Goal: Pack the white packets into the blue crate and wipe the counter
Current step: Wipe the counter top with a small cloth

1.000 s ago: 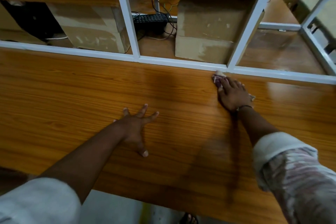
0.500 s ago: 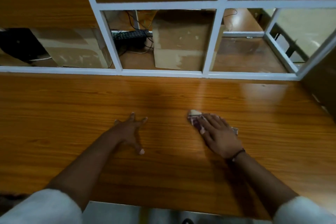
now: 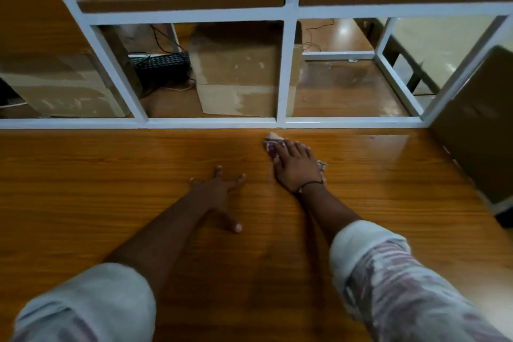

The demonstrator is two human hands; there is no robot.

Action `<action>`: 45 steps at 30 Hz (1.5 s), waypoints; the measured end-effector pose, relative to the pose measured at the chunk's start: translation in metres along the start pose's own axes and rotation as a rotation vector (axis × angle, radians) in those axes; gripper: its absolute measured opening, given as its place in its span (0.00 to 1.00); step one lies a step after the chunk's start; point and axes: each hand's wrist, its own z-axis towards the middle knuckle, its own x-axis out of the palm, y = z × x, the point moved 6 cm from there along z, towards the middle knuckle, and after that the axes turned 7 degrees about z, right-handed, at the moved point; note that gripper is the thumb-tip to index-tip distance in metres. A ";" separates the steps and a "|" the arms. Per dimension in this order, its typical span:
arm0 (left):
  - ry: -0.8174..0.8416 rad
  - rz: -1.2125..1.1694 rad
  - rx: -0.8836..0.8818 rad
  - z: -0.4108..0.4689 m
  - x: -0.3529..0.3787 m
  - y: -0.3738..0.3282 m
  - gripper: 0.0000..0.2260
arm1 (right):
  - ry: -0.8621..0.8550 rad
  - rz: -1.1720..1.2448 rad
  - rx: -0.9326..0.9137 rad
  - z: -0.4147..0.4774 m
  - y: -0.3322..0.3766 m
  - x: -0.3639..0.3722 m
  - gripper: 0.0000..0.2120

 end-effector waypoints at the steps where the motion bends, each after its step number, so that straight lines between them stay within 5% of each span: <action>1: -0.010 0.006 0.006 0.001 0.002 0.002 0.62 | 0.016 0.004 -0.024 0.010 0.012 0.004 0.26; 12: -0.046 -0.001 0.051 0.001 0.006 0.006 0.63 | -0.029 -0.076 0.001 0.063 0.019 0.004 0.27; 21: -0.060 -0.098 -0.004 0.008 0.016 0.012 0.63 | -0.127 -0.136 0.288 0.034 -0.095 -0.033 0.27; 28: -0.029 -0.106 -0.013 0.010 0.014 0.010 0.63 | -0.092 -0.072 0.464 0.037 -0.071 -0.022 0.28; 35: -0.007 -0.007 -0.013 0.002 0.004 0.004 0.63 | 0.046 -0.018 -0.091 0.025 0.031 0.016 0.27; 38: 0.010 0.037 0.005 0.000 0.002 0.003 0.63 | 0.091 -0.019 -0.211 0.020 0.024 0.014 0.27; 45: 0.034 0.015 0.008 0.002 0.005 0.004 0.65 | -0.116 -0.023 0.339 0.006 -0.151 -0.045 0.28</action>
